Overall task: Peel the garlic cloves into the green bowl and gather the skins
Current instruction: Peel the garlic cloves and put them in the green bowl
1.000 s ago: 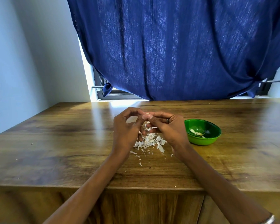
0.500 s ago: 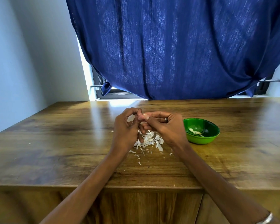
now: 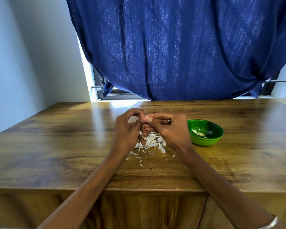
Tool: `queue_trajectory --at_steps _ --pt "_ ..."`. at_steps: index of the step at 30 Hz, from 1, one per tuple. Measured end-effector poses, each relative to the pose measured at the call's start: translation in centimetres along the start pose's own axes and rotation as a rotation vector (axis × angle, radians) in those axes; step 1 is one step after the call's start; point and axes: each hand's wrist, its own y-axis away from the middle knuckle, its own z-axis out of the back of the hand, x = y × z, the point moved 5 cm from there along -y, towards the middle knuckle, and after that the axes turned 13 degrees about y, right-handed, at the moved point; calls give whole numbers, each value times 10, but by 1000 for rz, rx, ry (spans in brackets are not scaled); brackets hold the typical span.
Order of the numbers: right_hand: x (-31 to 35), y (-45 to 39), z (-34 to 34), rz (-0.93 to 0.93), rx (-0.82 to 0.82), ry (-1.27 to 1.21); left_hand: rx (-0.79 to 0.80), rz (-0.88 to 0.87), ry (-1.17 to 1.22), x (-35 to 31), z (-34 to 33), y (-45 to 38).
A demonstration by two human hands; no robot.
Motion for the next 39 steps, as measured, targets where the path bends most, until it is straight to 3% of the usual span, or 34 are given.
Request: queue_trajectory --at_steps 11,26,39 --pt "-1 0 -1 -39 -12 -100 -37 -37 21 -2 -5 3" --pt "-1 1 0 -33 -5 -13 13 32 -31 5 -2 3" --pt "-3 -1 -3 -96 -7 -94 -71 -50 -80 -2 -8 2"
